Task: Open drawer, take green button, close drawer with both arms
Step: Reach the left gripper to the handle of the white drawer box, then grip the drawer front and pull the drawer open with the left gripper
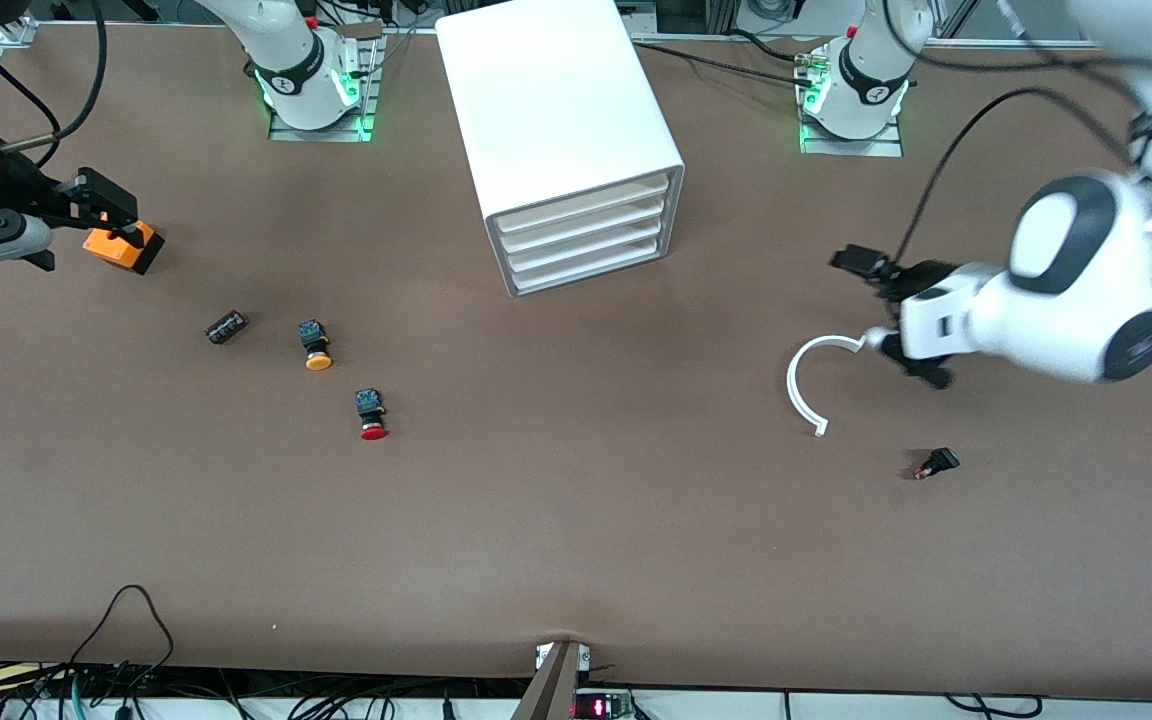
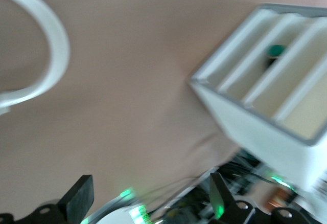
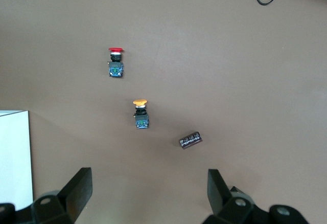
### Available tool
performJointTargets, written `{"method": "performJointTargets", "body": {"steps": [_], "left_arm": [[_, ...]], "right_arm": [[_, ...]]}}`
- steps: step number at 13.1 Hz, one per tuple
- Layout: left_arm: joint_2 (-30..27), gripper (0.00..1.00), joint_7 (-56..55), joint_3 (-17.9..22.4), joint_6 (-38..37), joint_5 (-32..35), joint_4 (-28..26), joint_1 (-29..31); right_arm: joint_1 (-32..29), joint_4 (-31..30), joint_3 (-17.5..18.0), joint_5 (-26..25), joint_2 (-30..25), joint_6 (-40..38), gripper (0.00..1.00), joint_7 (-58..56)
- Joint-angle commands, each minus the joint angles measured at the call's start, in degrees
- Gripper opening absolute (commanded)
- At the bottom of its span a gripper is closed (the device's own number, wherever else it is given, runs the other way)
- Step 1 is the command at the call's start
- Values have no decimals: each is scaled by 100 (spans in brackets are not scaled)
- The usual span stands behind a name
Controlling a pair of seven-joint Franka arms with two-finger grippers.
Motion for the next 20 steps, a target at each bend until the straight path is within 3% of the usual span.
{"method": "performJointTargets", "body": {"steps": [1, 4, 6, 10, 13, 20], "left_arm": [[692, 100, 338, -148, -35, -926, 174, -126], [1070, 98, 365, -438, 501, -1095, 148, -565], [1412, 90, 539, -684, 1027, -1480, 139, -838], [2080, 85, 1758, -747, 1837, -2324, 139, -1339], [2573, 84, 2552, -747, 1865, -2467, 244, -1287], [2618, 81, 2430, -790, 1636, -3037, 166, -1445]], "right_arm": [[-39, 111, 37, 79, 36, -67, 100, 64], [-39, 111, 37, 52, 36, -67, 100, 55], [-39, 111, 37, 44, 36, -67, 100, 64], [-39, 111, 37, 26, 36, -67, 100, 55], [-48, 111, 37, 26, 36, -67, 100, 55], [-57, 111, 37, 17, 62, -67, 100, 55]]}}
